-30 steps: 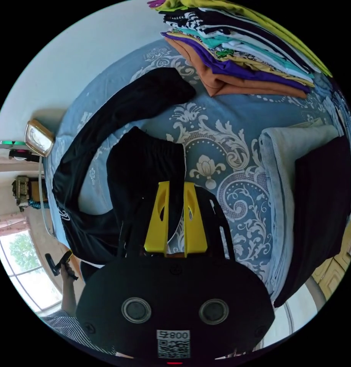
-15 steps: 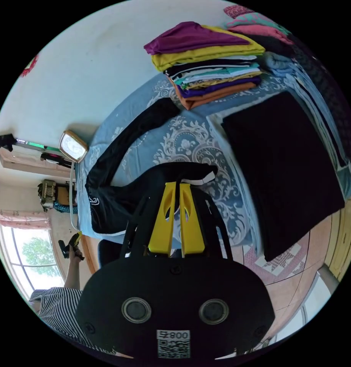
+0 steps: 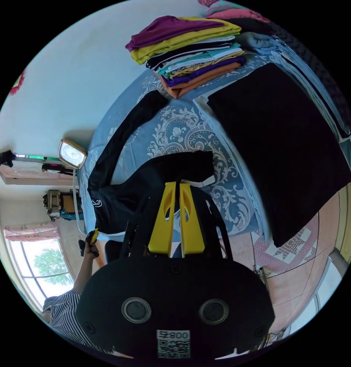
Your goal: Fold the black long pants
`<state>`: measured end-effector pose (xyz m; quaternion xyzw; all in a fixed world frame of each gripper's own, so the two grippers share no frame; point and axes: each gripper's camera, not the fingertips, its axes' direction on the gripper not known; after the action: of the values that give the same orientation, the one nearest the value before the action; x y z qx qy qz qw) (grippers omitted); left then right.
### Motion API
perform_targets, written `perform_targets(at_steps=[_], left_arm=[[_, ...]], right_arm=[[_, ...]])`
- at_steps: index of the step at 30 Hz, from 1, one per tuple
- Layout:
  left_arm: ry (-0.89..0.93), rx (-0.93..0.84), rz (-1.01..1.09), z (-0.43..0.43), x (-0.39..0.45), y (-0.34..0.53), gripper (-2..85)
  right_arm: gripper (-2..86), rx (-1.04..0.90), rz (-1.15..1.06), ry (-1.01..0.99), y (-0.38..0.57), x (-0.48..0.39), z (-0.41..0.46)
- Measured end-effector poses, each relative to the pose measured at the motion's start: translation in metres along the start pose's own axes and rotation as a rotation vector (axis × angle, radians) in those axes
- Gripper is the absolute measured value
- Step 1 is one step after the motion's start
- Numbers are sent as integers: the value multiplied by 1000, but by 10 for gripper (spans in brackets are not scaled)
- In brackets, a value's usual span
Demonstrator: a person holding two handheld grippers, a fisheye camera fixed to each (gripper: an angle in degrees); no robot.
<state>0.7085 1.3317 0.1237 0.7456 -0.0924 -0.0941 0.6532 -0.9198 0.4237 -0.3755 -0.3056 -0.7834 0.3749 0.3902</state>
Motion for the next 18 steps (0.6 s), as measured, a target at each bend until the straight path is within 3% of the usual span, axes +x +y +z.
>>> perform_targets(at_steps=[8, 11, 18], left_arm=[[5, 160, 110, -107, 9, 24, 14], [-119, 118, 87, -101, -1, 26, 16], [-119, 100, -32, -62, -20, 46, 29]], right_arm=[[14, -1, -36, -100, 42, 15, 6], [15, -91, 1, -65, 61, 28, 37], [18, -117, 100, -82, 87, 61, 52]])
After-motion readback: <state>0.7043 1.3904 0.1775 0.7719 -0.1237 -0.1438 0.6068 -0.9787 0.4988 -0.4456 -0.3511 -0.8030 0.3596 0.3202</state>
